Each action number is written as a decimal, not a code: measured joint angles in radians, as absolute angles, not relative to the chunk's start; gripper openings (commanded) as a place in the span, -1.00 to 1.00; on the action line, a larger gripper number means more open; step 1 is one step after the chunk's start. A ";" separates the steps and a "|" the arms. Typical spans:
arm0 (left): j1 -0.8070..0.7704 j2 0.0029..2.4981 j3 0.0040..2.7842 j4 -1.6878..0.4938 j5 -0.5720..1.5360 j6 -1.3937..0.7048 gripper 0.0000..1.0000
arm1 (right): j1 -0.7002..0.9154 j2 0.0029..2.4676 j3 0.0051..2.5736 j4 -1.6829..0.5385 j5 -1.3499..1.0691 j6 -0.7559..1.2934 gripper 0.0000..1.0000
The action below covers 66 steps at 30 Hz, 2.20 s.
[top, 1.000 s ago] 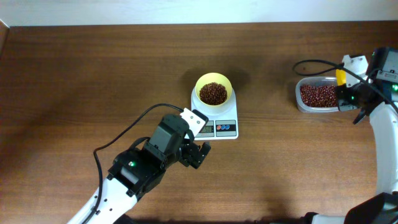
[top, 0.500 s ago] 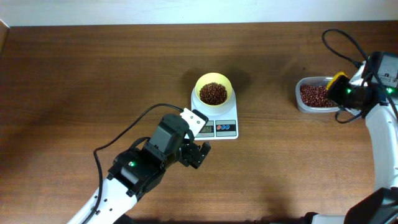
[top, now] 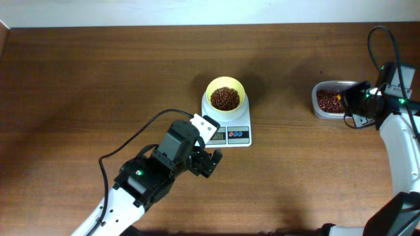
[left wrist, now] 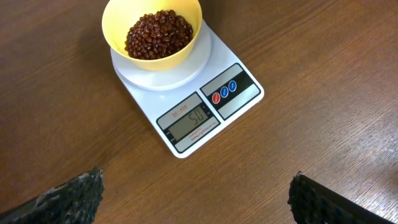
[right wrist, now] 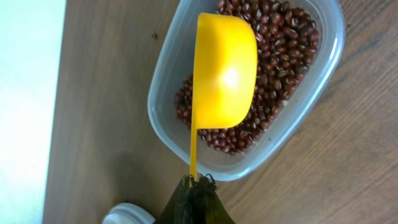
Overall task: Scoop item into bowl and weigh 50g on scale
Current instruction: 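Lower the scoop into the tub and release it with the right gripper, then raise the open right gripper away from the scoop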
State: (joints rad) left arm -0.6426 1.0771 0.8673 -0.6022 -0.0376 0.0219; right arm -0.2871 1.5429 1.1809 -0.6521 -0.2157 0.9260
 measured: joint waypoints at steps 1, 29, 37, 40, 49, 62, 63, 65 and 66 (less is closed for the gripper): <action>-0.643 1.077 0.867 -0.601 -0.038 0.022 0.98 | -0.287 1.546 1.181 -0.644 -0.216 0.946 -0.92; -0.643 1.077 0.867 -0.602 -0.038 0.022 0.98 | -0.287 1.674 1.180 -0.705 -0.343 0.868 0.98; -0.643 1.077 0.867 -0.602 -0.038 0.022 0.98 | -0.287 1.675 1.184 -0.828 -0.343 0.671 0.98; -0.643 1.077 0.867 -0.602 -0.038 0.022 0.98 | -0.287 1.675 1.213 -0.888 -0.302 0.592 0.98; -0.643 1.077 0.867 -0.602 -0.038 0.022 0.98 | -0.287 1.675 1.344 -1.084 -0.140 0.373 0.98; -0.643 1.077 0.867 -0.602 -0.038 0.022 0.98 | -0.287 1.677 1.692 -1.404 -0.086 -0.029 0.98; -0.643 1.077 0.867 -0.602 -0.038 0.022 0.98 | -0.287 1.677 1.723 -1.418 -0.086 -0.049 0.98; -0.643 1.077 0.867 -0.602 -0.038 0.022 0.98 | -0.287 1.677 1.781 -1.441 -0.086 -0.079 0.98; -0.643 1.077 0.867 -0.602 -0.038 0.022 0.98 | -0.287 1.677 1.804 -1.457 -0.086 -0.088 0.98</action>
State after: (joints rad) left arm -0.6426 1.0767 0.8665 -0.6022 -0.0376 0.0219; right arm -0.2871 1.6768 1.8042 -1.4567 -0.0860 -0.0883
